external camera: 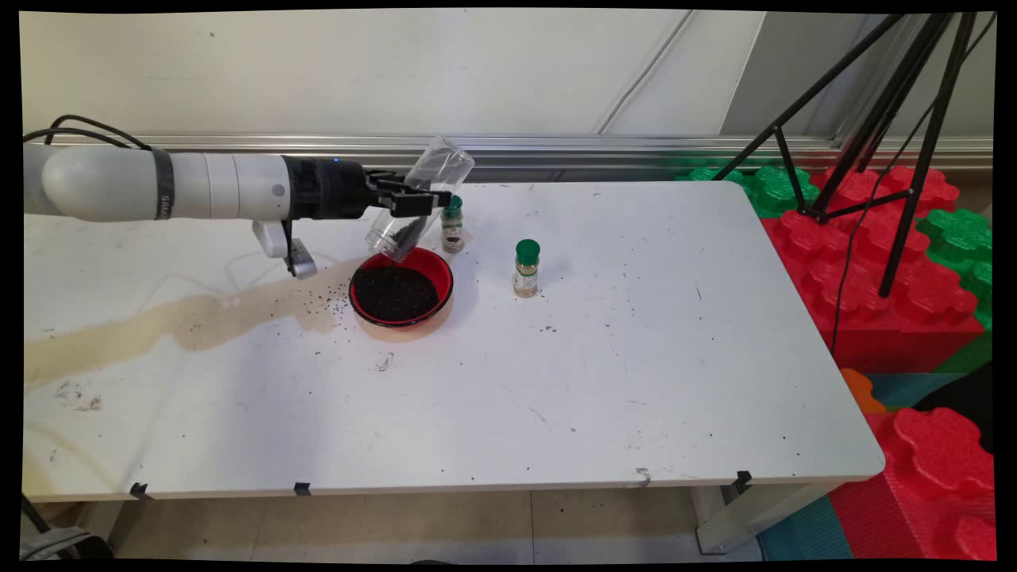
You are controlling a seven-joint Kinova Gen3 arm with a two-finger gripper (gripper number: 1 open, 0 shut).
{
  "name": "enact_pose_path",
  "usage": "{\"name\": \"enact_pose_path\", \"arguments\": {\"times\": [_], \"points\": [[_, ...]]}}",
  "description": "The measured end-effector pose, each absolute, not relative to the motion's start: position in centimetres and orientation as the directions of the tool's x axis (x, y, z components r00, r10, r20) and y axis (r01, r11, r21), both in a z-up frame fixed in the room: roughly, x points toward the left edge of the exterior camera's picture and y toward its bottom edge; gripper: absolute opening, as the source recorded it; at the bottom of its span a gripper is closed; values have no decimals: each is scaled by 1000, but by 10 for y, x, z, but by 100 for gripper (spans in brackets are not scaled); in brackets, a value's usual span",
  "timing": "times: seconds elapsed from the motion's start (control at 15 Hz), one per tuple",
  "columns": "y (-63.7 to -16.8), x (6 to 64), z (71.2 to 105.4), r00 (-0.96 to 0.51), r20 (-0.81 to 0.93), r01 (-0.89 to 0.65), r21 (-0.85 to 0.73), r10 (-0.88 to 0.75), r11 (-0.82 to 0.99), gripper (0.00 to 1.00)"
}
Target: Pour the black seasoning powder in the red bowl
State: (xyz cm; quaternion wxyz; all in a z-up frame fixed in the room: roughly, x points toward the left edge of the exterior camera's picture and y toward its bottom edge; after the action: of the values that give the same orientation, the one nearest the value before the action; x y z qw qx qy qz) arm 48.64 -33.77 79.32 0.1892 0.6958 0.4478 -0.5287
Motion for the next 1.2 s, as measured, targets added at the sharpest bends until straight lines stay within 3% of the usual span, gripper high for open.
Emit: {"name": "enact_pose_path", "arguments": {"times": [1.2], "points": [[-330,476,802,53,-940,792,-166,337,-587,0]]}}
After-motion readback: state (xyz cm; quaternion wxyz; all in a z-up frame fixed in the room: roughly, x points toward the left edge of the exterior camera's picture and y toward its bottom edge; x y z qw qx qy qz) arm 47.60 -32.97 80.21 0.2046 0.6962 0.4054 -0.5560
